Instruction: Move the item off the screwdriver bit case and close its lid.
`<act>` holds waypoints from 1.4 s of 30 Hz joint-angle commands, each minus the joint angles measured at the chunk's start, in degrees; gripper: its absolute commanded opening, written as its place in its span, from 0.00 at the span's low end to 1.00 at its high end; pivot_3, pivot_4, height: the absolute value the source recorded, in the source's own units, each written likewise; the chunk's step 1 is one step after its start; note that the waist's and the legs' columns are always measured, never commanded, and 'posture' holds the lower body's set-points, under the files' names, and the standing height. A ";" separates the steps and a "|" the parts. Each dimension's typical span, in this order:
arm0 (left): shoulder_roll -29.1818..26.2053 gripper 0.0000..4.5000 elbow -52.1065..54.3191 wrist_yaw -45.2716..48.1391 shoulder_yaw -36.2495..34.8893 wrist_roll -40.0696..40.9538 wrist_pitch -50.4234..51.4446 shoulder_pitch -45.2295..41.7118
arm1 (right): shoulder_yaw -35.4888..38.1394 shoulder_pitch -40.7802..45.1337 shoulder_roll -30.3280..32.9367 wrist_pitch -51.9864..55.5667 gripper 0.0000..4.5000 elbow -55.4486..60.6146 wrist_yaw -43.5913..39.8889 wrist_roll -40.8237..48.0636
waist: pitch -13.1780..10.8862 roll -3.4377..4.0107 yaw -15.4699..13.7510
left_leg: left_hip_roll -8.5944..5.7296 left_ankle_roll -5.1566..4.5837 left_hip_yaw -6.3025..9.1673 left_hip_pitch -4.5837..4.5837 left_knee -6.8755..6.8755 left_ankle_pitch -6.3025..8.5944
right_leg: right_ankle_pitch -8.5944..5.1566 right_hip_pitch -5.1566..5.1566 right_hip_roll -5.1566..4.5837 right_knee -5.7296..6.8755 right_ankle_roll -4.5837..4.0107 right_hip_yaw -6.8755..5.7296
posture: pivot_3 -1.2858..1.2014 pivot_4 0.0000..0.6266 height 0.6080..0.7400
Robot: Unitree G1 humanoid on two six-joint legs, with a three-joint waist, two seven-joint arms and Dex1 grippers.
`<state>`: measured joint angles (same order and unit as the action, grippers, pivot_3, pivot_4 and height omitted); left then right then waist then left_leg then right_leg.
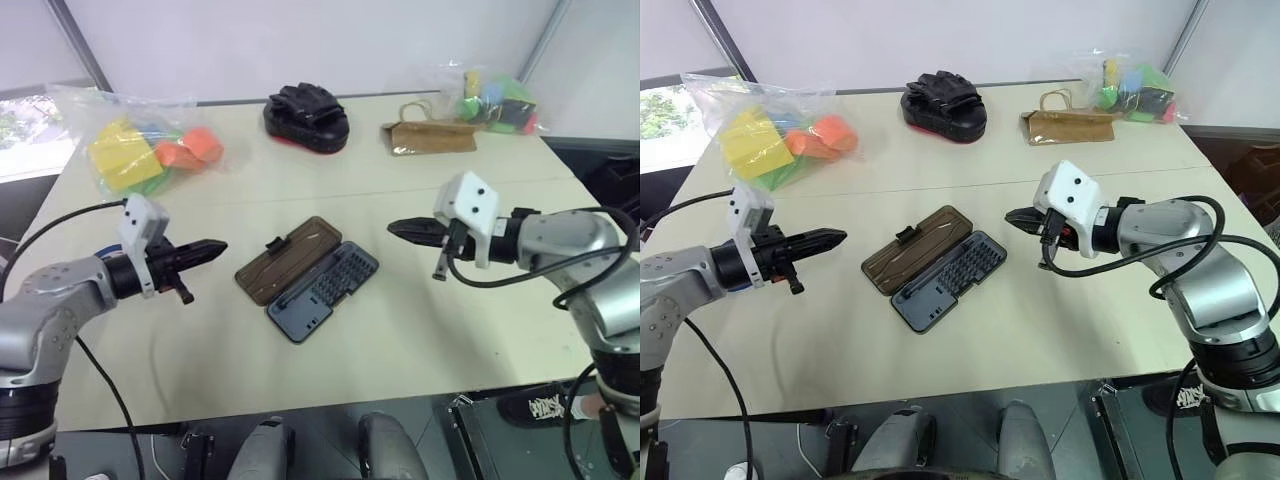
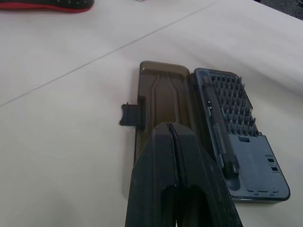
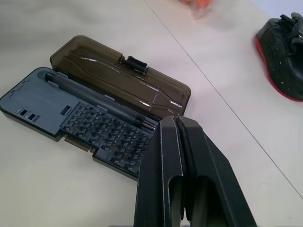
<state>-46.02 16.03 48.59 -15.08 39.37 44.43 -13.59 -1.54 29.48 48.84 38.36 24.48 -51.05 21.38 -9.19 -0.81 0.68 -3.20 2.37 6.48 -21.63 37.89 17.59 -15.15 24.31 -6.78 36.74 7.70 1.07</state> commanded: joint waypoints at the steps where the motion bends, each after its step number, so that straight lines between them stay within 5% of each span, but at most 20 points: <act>1: -0.98 0.00 1.66 1.46 0.01 -0.01 -1.21 0.62 | 0.73 1.15 -0.16 -1.15 0.01 0.83 0.39 -0.17 | 0.00 0.00 0.02 | 0.00 0.00 0.00 0.00 0.00 0.00 | 0.00 0.00 0.00 0.00 0.00 0.00 | 0.52 0.24 1.00; 7: -1.44 0.00 0.55 1.34 2.36 -3.01 -2.02 1.34 | 0.53 0.98 -0.86 -0.83 0.01 1.30 1.02 -0.32 | 0.00 0.00 -0.03 | 0.00 0.00 0.00 0.00 -0.01 0.00 | 0.00 0.00 0.00 -0.01 0.00 0.00 | 0.52 0.24 1.00; 9: -1.17 0.11 0.61 1.80 2.37 -2.31 -1.40 1.79 | 0.52 0.91 -1.03 -0.73 0.00 1.44 1.23 -0.31 | 0.00 0.00 -0.02 | 0.00 0.00 0.00 -0.01 -0.01 0.00 | 0.00 0.00 0.00 -0.02 0.00 0.00 | 0.52 0.24 1.00; 17: -0.77 0.98 0.42 0.96 4.39 -6.15 -4.66 2.83 | 0.50 0.65 -1.30 -0.59 0.00 1.79 1.75 -0.27 | 0.00 0.01 -0.03 | 0.00 0.00 0.00 -0.01 -0.02 0.00 | 0.00 0.00 0.00 -0.05 0.00 0.00 | 0.52 0.24 1.00; 28: 7.70 0.99 -5.51 -12.89 9.76 -16.13 -3.95 -1.45 | 0.43 0.31 -1.66 -0.67 0.00 2.34 2.88 -0.62 | -0.01 -0.01 -0.05 | -0.02 0.01 -0.01 -0.05 0.00 -0.01 | 0.01 0.00 -0.01 -0.07 0.01 0.00 | 0.52 0.24 1.00; 42: 12.14 0.99 -8.67 -15.92 16.60 -22.95 -4.81 -5.30 | 1.05 -1.18 -1.84 0.36 0.00 4.76 5.74 -0.38 | -0.01 -0.01 -0.06 | -0.02 0.12 -0.01 -0.08 0.01 -0.07 | 0.01 0.04 -0.01 -0.08 0.01 -0.01 | 0.52 0.24 1.00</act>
<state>-33.92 7.03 33.50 1.49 17.33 40.36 -17.87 -1.80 28.10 47.08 38.83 27.07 -45.89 20.94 -9.20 -0.82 0.62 -3.22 2.51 6.48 -21.71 37.90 17.51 -15.14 24.35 -6.80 36.66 7.71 1.05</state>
